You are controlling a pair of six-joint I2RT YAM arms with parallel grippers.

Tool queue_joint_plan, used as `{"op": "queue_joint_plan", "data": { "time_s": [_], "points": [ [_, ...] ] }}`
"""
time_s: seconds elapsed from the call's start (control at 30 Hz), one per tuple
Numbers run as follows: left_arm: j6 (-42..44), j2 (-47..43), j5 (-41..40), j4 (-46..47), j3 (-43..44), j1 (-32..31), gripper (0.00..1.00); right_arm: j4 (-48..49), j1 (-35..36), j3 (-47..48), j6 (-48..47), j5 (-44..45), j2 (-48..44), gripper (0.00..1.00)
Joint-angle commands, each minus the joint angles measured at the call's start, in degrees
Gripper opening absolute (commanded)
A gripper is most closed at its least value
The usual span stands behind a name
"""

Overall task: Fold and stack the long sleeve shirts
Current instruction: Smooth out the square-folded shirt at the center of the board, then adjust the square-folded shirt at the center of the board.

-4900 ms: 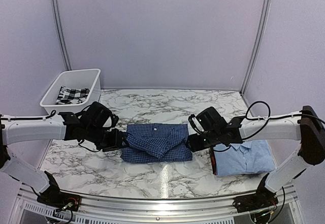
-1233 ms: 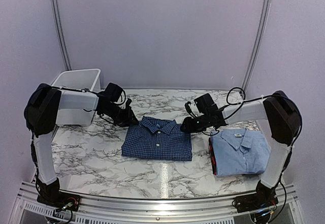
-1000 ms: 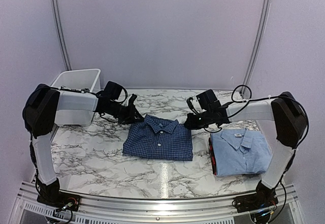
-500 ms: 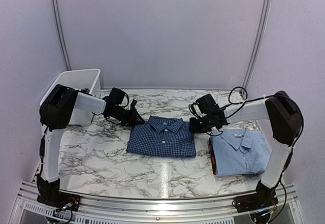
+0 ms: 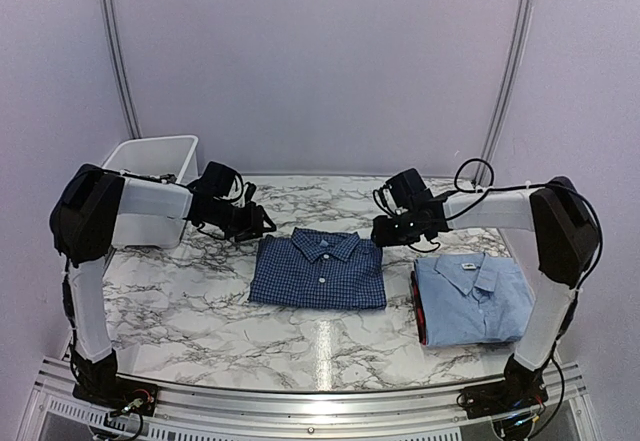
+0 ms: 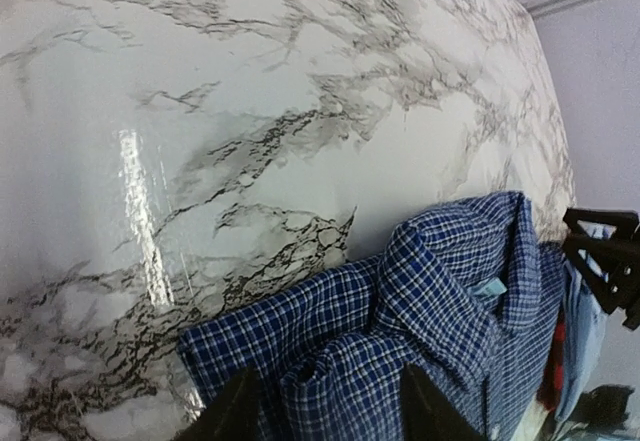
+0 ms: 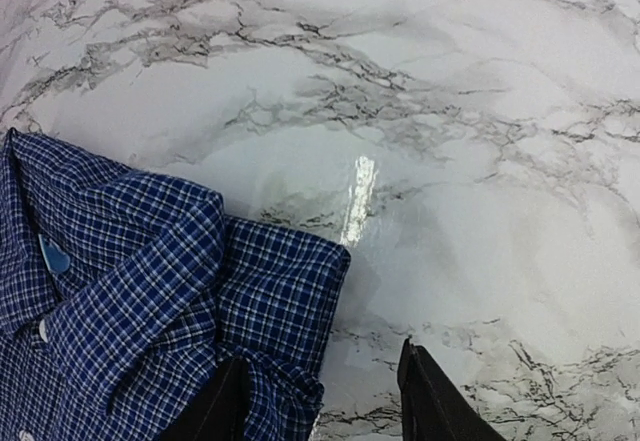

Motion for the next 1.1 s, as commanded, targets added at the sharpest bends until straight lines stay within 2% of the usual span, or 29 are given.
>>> {"op": "queue_joint_plan", "data": {
  "time_s": [0.0,0.1,0.23,0.5,0.7,0.9,1.07],
  "points": [
    [0.51,-5.90,-5.91,-1.69,-2.37,0.38,0.56,-3.32,1.20,5.51,-2.33,2.63,-1.98,0.48],
    [-0.24,-10.28,-8.74,-1.69,-5.33,0.34,0.61,-3.56,2.69,8.14,-2.94,2.10,-0.14,0.48],
    [-0.94,-14.36,-9.08,-2.21,-10.62,-0.43,0.61,-3.67,4.19,12.21,-2.97,-0.40,4.84,0.47],
    [-2.68,-21.91,-9.33,-3.71,-23.25,-3.82,0.55,-5.36,4.40,19.03,-1.68,-0.35,13.31,0.48],
    [-4.11,-24.64,-10.47,-2.94,-27.74,-8.15,0.52,-4.60,4.47,19.48,-1.11,-0.36,14.99,0.48],
    [-5.50,-25.29,-9.94,-0.50,-29.22,-10.12,0.44,-3.21,4.37,19.40,-0.85,-1.54,15.70,0.38],
    [-6.68,-26.37,-9.37,1.64,-31.27,-10.69,0.43,-2.82,4.43,19.91,-0.94,-2.20,16.46,0.20]
  ]
}}
